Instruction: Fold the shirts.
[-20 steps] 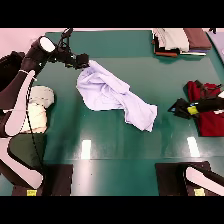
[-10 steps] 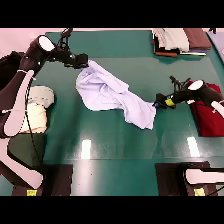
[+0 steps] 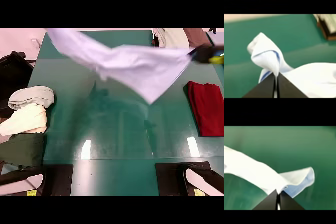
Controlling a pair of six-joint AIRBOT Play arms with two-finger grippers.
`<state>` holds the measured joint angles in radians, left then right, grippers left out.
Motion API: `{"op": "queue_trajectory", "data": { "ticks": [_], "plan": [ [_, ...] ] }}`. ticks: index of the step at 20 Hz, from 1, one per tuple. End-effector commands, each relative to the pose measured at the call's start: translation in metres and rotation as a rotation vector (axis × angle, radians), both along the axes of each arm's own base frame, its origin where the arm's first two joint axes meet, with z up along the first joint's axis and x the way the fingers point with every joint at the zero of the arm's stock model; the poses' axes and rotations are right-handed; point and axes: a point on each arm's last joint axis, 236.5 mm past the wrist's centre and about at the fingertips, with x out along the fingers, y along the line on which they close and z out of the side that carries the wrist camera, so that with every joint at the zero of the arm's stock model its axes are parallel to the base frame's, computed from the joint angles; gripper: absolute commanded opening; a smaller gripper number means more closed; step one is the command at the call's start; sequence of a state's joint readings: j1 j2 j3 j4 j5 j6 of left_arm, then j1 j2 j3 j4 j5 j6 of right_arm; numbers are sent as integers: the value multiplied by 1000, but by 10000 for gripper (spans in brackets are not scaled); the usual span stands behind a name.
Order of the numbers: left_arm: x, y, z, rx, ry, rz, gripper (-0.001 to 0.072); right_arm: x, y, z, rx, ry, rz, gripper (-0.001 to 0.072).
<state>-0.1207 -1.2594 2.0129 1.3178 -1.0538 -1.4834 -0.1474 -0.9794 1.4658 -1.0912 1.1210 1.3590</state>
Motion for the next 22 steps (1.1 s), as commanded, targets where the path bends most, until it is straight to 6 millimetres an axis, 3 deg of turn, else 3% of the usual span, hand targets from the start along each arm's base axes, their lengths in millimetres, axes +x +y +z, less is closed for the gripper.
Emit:
{"op": "queue_trajectory", "data": {
  "ticks": [1, 3, 5, 7, 8, 9, 11, 14, 16, 18, 19, 20, 21, 22],
  "plan": [
    [-109, 24, 104, -3, -268, 39, 23, -79, -2, 108, -80, -238, -23, 17],
    [-160, 30, 137, -1, -380, 41, 23, -108, -4, 137, -97, -302, -51, 18],
    [-189, 33, 152, -4, -435, 41, 23, -125, -11, 157, -109, -343, -94, 17],
    [-186, 32, 139, 11, -382, 33, 23, -128, -17, 155, -109, -307, -118, 17],
    [-173, 29, 121, 23, -319, 26, 23, -123, -19, 145, -100, -260, -119, 17],
    [-157, 24, 98, 28, -246, 10, 23, -115, -21, 128, -79, -194, -115, 17],
    [-113, 9, 31, 32, -42, -32, 23, -91, -22, 77, -35, -14, -87, 17],
    [-53, -8, -116, 38, 334, -74, 24, -51, -18, -32, -14, 312, -40, 17],
    [-28, -11, -220, 47, 556, -68, 24, -27, -16, -120, -39, 525, -22, 17],
    [-9, -10, -303, 50, 689, -39, 25, -5, -12, -186, -40, 650, -14, 18],
    [-1, -7, -332, 59, 729, -24, 26, 9, -11, -212, -33, 681, -19, 18],
    [7, -6, -352, 66, 759, -16, 168, 21, -10, -229, -12, 696, -23, 21],
    [13, -3, -362, 74, 767, -6, 489, 32, -8, -238, 10, 705, -26, 119],
    [20, 3, -362, 74, 759, 16, 552, 40, -9, -241, 29, 714, -28, 348]
  ]
}}
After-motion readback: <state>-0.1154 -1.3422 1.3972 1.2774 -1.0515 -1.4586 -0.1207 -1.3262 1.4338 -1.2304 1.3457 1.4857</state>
